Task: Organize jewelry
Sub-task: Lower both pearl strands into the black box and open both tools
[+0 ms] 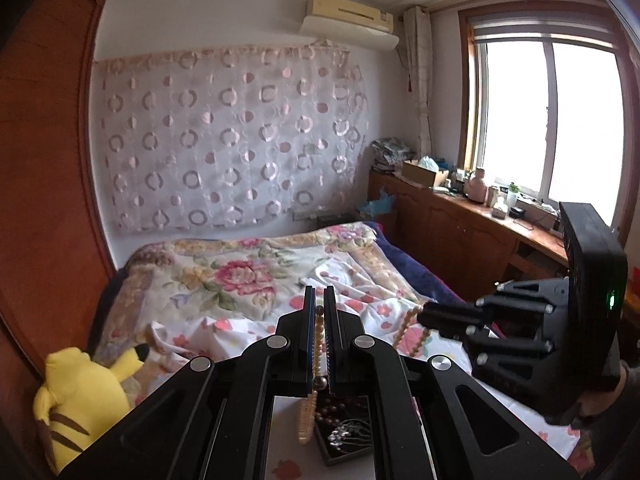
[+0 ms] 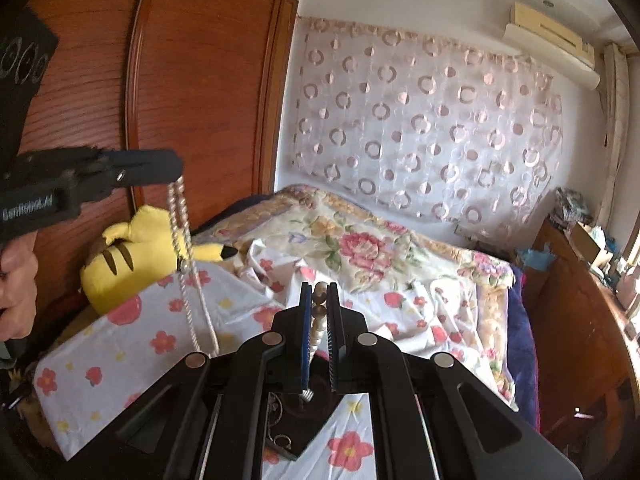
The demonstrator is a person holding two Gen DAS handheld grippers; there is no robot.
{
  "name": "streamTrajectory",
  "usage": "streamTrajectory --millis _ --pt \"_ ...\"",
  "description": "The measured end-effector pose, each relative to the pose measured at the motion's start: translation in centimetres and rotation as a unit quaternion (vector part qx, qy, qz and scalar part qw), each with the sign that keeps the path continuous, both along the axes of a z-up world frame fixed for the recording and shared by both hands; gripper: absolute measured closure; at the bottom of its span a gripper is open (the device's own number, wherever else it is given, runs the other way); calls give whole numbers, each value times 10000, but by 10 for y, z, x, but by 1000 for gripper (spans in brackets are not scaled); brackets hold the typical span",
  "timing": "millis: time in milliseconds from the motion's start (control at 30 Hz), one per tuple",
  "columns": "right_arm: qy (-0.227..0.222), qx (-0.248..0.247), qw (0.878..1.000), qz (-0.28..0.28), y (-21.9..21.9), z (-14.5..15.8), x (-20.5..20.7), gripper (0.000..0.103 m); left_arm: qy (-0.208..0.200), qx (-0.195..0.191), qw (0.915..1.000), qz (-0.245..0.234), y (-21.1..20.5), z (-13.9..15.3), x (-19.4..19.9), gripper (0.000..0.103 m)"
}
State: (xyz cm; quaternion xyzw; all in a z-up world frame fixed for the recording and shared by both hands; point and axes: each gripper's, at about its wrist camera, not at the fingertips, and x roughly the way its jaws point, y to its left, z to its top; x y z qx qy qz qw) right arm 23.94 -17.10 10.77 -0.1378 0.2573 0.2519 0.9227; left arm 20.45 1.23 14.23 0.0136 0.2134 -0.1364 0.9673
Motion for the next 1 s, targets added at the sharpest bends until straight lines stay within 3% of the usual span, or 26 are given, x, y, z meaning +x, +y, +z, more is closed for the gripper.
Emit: streamTrajectory --millis 267,467,667,800,1000 --pt "512 -189 9985 -29 1 -61 5 95 296 -145 9994 -100 -13 -23 30 100" --pt "752 -152 9970 -57 -4 -89 5 94 221 -135 9996 -132 -26 -13 35 100" --pt "763 -49 9971 -52 -12 -91 2 94 96 -92 9997 -186 -38 -3 31 100" --pt "735 20 9973 -70 -18 -86 -1 84 58 -4 9998 -174 -43 -1 29 100" --pt "738 150 9972 -14 -25 -87 -15 80 400 42 9991 -148 -43 -33 40 99"
